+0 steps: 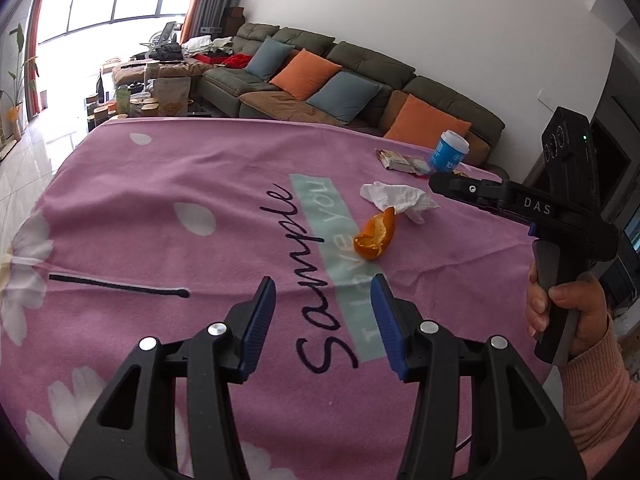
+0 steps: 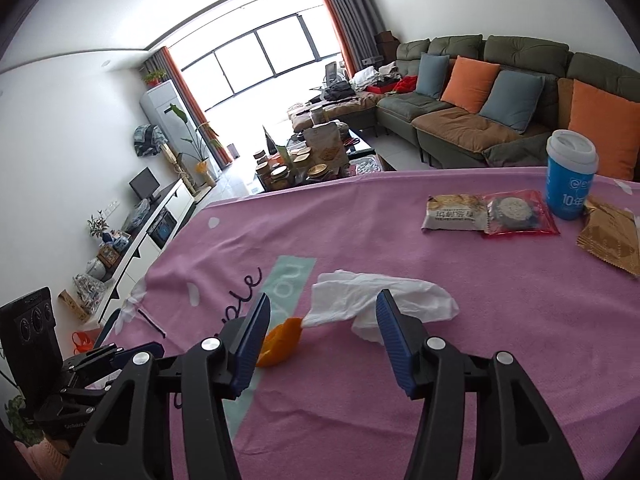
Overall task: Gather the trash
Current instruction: 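Move both tools back to the table toward the second peel and tissue, then grasp the orange peel with the left gripper while the right gripper grasps the white tissue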
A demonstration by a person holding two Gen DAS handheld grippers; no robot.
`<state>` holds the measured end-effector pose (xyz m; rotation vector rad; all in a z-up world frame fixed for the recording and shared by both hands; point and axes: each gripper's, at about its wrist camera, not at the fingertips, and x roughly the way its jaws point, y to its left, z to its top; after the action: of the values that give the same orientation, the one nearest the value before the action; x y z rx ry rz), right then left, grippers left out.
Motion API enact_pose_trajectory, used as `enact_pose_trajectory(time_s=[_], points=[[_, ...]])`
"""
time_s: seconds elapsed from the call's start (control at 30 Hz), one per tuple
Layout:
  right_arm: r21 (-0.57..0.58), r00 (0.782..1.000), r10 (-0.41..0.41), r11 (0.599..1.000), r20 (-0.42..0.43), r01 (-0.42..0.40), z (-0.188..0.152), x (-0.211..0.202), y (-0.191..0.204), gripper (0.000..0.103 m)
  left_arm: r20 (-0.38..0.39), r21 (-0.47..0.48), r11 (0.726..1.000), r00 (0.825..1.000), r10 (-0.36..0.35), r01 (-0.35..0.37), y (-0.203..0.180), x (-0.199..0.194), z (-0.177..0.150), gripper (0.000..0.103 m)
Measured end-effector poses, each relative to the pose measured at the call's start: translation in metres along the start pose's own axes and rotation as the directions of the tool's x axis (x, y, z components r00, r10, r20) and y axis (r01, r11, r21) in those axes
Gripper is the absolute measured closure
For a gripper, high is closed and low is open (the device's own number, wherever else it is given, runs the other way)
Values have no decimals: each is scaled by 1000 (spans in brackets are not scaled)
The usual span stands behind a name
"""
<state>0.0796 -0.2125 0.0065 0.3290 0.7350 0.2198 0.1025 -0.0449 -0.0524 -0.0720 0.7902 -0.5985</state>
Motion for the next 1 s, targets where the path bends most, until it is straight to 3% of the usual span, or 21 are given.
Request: enact_pose_trajectory(time_s=[0.37,0.6,0.73,1.0], points=[[52,998,-11,999,-58,14,10,31,-35,45,-106,-8,1000,994,-29,28,-19,66,27,55],[57,996,19,998,-90,-13,6,40,-34,47,-133,-16,999,990,-43,42,-21,85,31,65],[53,994,30,998,-102,-24,4,40,-34,69,-149,-2,998,987,-64,65,-24,88,30,83],[55,995,40,998,-93,-35,5,38,-35,79,-137,28,998,989,-54,58,-32,87,31,88]])
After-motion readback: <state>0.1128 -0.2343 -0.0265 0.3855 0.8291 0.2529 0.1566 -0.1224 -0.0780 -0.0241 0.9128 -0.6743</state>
